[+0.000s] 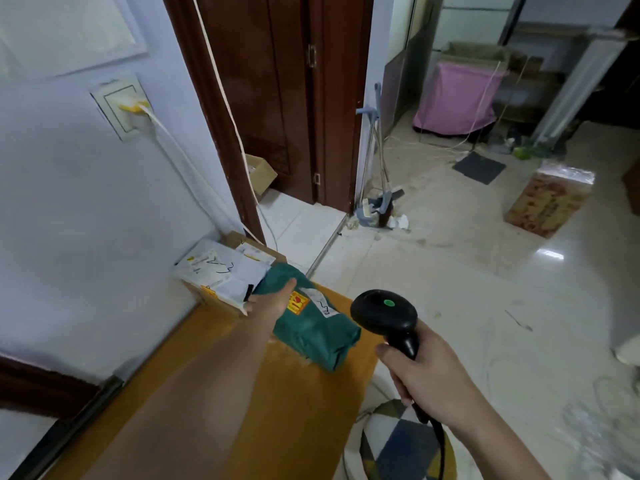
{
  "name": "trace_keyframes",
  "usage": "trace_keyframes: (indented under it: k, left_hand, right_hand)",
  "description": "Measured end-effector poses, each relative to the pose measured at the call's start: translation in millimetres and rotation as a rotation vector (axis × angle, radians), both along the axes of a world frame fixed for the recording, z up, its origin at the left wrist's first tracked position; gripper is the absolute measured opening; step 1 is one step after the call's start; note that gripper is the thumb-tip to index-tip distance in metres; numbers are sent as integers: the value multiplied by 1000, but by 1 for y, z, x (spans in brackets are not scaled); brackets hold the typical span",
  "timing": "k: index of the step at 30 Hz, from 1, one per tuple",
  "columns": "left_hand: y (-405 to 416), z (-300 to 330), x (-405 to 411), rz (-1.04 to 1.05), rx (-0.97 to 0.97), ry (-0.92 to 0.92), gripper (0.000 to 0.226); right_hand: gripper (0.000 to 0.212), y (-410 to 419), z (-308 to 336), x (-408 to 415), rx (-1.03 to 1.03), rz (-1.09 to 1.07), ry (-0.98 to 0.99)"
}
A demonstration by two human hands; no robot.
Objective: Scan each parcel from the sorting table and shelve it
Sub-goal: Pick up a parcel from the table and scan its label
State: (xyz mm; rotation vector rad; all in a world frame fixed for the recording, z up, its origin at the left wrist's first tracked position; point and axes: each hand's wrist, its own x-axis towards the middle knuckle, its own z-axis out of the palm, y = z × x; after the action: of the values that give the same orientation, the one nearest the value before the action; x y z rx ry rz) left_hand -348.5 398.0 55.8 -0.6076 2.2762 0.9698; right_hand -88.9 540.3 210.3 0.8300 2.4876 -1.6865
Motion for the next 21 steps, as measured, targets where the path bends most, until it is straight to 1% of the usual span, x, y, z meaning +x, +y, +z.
trace_keyframes:
  k: [2,4,6,7,10,15,17,19,21]
  left_hand:
    - [15,-4,3,123,51,-43,138]
    - [26,-12,3,172,62,-69,140]
    - [32,-22,0,222,78,-72,146]
    - [35,-27,-1,243,79,-61,145]
    - [37,-36,-1,312,78,-5,123]
    - [31,-30,4,373,104,22,122]
    - [26,-30,4,400,176,37,116]
    - [20,-26,12,400,277,64,103]
    - [14,-26,25,404,334,100,101]
  right_hand:
    - [14,7,-6,-7,17,-3,-22]
    - [16,13,-10,-12,14,-7,-48]
    - [16,18,-11,-16,-38,-18,-61]
    - [16,20,-11,-17,-54,-26,-64]
    - [14,29,-12,-19,-63,-30,-74]
    - [12,36,-18,-22,-49,4,-82]
    - [13,36,-22,-23,-52,18,-87]
    - [13,37,-26,-23,-57,40,-90]
    - [12,38,-28,-24,-47,67,-85]
